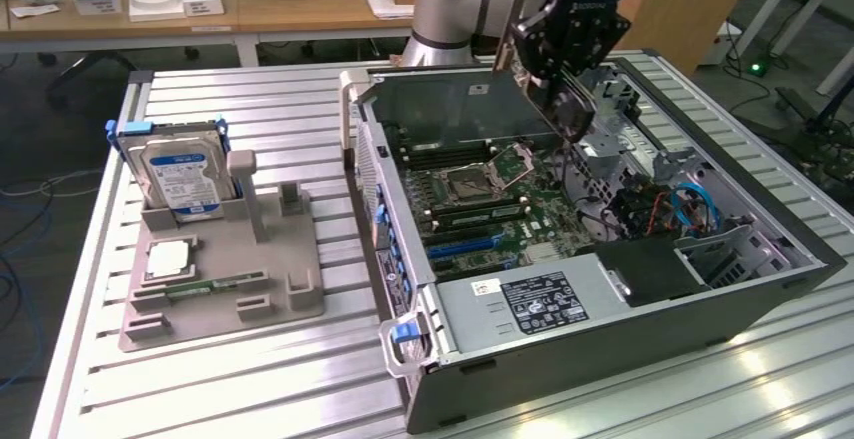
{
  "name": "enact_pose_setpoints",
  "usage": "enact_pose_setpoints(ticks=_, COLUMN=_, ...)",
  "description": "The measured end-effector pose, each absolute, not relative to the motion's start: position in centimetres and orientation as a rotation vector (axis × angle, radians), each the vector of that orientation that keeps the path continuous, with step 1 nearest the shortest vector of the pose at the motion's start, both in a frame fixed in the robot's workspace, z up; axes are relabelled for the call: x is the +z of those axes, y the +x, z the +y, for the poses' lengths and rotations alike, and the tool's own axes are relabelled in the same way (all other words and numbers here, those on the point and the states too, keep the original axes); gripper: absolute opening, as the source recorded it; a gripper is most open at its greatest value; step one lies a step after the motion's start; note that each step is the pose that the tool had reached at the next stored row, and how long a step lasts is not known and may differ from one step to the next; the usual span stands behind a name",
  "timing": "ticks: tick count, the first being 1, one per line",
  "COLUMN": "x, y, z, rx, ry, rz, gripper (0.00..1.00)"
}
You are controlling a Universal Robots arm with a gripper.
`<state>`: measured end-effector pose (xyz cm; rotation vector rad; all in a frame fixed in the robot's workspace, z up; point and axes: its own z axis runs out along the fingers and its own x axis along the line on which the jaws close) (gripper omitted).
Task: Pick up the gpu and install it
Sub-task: 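Insert the gpu into the slot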
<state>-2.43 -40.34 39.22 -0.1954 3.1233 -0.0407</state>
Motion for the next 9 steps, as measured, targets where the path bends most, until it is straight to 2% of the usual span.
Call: enact_pose_setpoints(ticks=9, x=39.19, y=-2.43, z=-40.34, rx=-0.039, ry=-0.42, rz=3.099, gripper=0.28)
